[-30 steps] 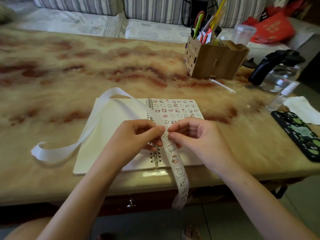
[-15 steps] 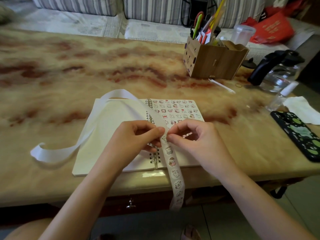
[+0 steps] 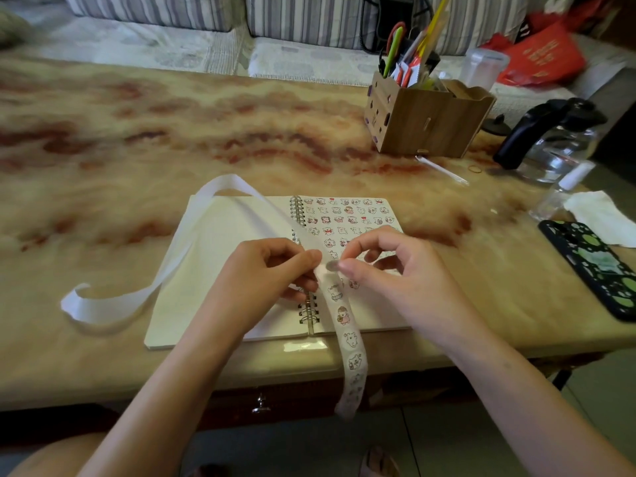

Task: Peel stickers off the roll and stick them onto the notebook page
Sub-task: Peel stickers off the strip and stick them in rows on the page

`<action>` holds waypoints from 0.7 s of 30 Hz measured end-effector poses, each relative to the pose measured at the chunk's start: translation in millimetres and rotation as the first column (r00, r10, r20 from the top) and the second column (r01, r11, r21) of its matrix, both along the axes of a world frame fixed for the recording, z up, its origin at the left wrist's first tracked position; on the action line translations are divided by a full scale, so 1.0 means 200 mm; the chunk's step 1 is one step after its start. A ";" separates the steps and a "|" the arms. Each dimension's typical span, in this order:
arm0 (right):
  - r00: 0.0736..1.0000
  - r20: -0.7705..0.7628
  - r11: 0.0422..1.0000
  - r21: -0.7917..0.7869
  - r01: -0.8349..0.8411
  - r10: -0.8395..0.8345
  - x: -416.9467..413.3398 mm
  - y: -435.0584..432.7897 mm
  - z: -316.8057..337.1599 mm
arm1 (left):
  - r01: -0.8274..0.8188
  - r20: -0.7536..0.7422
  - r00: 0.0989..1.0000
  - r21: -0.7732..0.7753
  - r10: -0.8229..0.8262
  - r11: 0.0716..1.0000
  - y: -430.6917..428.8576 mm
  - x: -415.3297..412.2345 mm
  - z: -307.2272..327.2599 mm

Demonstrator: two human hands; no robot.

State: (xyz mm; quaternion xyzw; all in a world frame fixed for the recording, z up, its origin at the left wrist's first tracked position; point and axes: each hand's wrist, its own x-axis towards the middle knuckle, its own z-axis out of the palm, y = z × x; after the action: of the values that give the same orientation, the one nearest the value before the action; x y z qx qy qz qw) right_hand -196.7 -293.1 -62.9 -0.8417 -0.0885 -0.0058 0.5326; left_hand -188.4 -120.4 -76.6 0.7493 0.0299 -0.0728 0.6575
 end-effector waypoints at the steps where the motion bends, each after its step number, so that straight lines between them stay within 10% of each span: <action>1: 1.000 -0.009 0.999 0.027 0.018 -0.018 0.01 -0.01 0.01 | -0.009 0.002 1.000 0.007 0.009 1.000 0.00 0.00 0.00; 21: 0.896 -0.422 0.980 -0.186 0.064 -0.138 0.16 -0.45 -0.01 | -0.020 -0.020 1.000 0.050 0.021 0.999 0.02 0.03 -0.04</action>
State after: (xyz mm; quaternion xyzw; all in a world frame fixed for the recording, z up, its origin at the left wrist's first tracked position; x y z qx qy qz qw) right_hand -165.0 -383.9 -64.1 -0.8671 0.0758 0.1608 0.4653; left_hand -182.6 -115.6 -84.5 0.7644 0.0462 -0.0732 0.6389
